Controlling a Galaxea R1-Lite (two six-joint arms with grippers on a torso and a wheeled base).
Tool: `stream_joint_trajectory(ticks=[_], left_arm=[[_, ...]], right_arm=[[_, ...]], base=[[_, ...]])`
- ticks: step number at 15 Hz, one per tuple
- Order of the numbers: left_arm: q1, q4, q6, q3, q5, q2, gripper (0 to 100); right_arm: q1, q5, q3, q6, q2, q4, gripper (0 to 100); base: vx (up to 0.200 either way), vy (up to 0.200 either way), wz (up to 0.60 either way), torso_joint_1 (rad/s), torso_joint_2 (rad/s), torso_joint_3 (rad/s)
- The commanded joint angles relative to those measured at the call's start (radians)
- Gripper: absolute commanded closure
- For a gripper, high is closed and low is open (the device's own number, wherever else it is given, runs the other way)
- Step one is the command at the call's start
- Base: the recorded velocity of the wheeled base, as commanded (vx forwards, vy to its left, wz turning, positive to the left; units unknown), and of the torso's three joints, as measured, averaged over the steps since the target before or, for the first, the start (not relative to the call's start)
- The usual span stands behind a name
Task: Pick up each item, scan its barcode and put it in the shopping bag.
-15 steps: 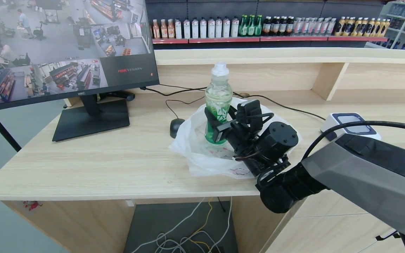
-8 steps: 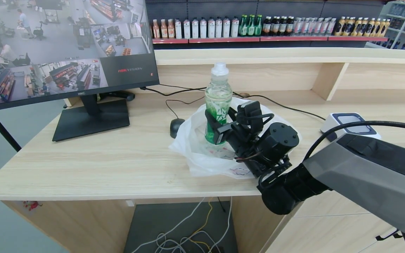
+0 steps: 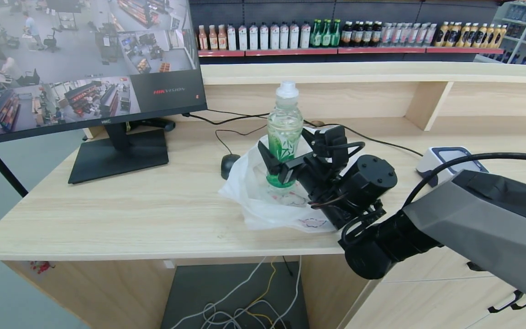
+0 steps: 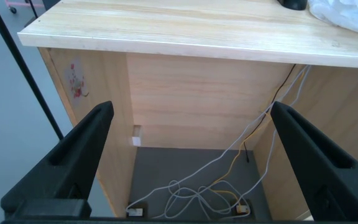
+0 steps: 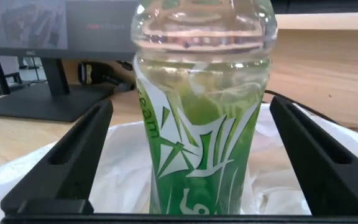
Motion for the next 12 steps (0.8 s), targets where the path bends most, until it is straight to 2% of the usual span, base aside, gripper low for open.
stream_joint_trajectory(ticks=[1,7,12], left_arm=[[0.000,0.000,0.001,0.000,0.000,0.000,0],[0.000,0.000,0.001,0.000,0.000,0.000,0],[0.000,0.000,0.001,0.000,0.000,0.000,0]], right_arm=[[0.004,0.002,0.005,0.000,-0.034,-0.001,0],[0.034,0.004,0.165,0.005,-0.130,-0.001,0],[0.064,0.004,0.231,0.055,-0.218,-0.001,0]], base=[[0.000,0.000,0.00,0.000,0.00,0.000],[0.000,0.000,0.00,0.000,0.00,0.000],[0.000,0.000,0.00,0.000,0.00,0.000]])
